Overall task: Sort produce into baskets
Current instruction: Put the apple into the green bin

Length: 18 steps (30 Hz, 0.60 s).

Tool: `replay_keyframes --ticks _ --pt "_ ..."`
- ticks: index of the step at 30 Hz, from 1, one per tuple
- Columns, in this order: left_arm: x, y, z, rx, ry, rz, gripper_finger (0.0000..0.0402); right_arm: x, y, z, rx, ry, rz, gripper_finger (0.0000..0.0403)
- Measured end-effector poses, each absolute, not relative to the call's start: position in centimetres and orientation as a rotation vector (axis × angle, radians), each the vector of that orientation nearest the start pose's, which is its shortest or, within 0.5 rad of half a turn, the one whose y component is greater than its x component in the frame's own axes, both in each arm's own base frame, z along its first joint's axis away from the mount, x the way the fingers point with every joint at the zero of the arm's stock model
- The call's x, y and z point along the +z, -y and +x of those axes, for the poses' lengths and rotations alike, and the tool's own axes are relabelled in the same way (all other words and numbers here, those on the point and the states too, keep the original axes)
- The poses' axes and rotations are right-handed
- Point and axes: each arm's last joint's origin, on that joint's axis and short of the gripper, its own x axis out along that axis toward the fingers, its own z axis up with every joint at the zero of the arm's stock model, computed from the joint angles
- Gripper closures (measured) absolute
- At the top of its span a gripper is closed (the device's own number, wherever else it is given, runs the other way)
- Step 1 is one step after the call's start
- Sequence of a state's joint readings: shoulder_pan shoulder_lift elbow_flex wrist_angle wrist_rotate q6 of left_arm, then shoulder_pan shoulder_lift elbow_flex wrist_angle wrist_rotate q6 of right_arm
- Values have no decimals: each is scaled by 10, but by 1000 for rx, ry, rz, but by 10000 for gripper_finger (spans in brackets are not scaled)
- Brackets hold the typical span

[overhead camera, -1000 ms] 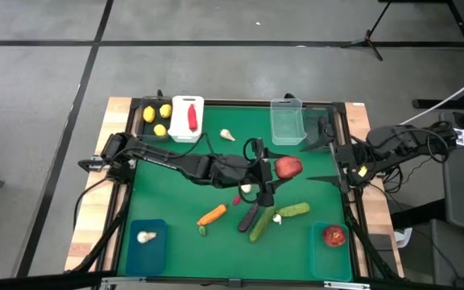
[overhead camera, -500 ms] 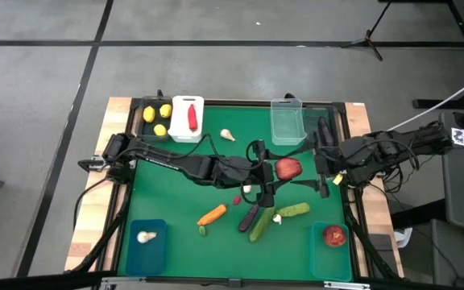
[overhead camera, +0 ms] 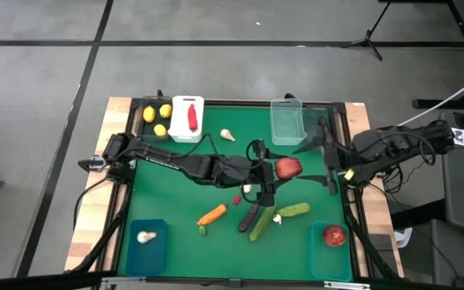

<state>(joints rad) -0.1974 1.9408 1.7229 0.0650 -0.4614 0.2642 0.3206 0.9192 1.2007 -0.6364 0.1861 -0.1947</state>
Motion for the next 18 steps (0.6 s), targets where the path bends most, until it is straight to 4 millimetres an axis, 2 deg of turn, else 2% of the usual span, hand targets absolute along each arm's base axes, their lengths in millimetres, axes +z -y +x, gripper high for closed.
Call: replay_keyframes --ticks 7,18 --pt "341 83 453 230 -178 322 126 399 -49 160 204 -404 -258 80" --pt "341 83 453 231 -173 311 126 401 -49 163 202 -380 -253 75"
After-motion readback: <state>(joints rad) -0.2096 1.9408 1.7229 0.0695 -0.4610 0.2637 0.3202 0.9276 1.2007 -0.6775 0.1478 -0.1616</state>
